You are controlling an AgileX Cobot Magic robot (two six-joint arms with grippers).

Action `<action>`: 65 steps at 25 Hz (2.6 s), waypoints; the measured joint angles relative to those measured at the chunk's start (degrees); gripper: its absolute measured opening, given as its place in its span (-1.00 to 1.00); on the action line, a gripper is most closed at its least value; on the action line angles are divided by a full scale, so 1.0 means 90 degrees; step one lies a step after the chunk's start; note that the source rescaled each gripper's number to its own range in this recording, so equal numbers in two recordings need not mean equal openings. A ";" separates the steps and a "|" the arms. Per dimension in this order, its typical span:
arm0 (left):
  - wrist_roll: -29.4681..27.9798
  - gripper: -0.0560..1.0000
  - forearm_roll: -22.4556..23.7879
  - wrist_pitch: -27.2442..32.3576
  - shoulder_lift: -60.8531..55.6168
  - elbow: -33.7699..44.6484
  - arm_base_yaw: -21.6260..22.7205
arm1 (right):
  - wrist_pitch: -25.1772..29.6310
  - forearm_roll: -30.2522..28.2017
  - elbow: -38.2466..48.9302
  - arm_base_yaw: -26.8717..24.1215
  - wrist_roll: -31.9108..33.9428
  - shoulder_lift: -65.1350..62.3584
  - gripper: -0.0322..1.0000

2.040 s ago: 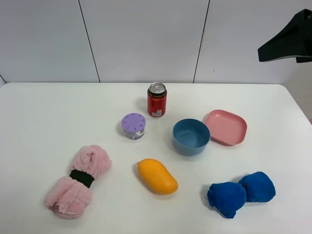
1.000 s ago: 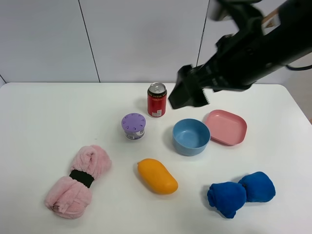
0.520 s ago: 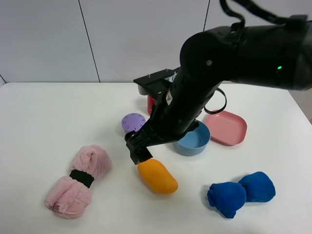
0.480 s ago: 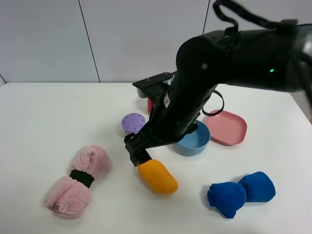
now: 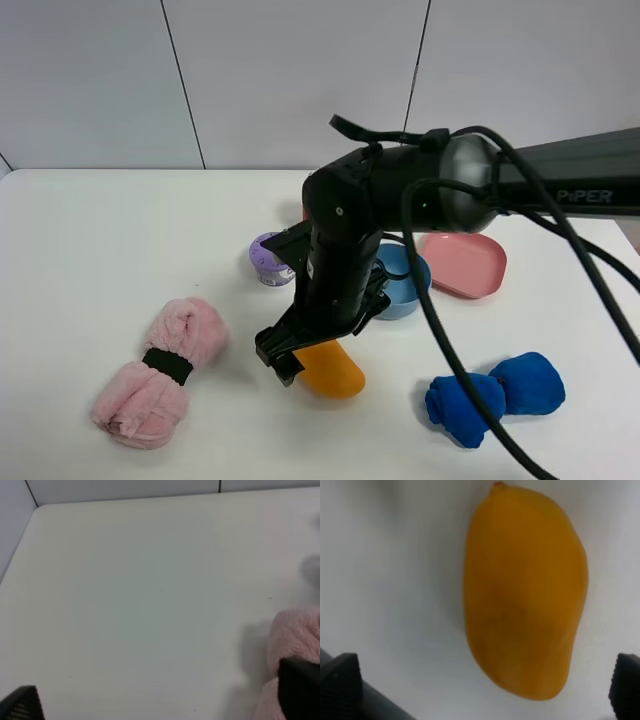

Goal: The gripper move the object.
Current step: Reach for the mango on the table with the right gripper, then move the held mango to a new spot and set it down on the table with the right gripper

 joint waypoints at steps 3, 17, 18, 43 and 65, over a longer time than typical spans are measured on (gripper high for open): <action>0.0000 1.00 0.0000 0.0000 0.0000 0.0000 0.0000 | 0.0000 -0.0013 0.0000 0.0012 0.0013 0.0191 1.00; 0.0000 1.00 0.0000 0.0000 0.0000 0.0000 0.0000 | 0.0068 -0.0567 0.0000 0.0012 0.0732 0.0441 0.94; 0.0000 1.00 0.0000 0.0000 0.0000 0.0000 0.0000 | 0.0074 -0.0585 0.0000 0.0026 0.0746 0.0507 0.93; 0.0000 1.00 0.0000 0.0000 0.0000 0.0000 0.0000 | -0.0149 -0.0660 -0.0205 0.0233 0.0835 0.1138 -0.40; 0.0000 1.00 0.0000 0.0000 0.0000 0.0000 0.0000 | 0.1617 -0.1052 -0.0212 0.0233 0.0494 -0.0361 -0.93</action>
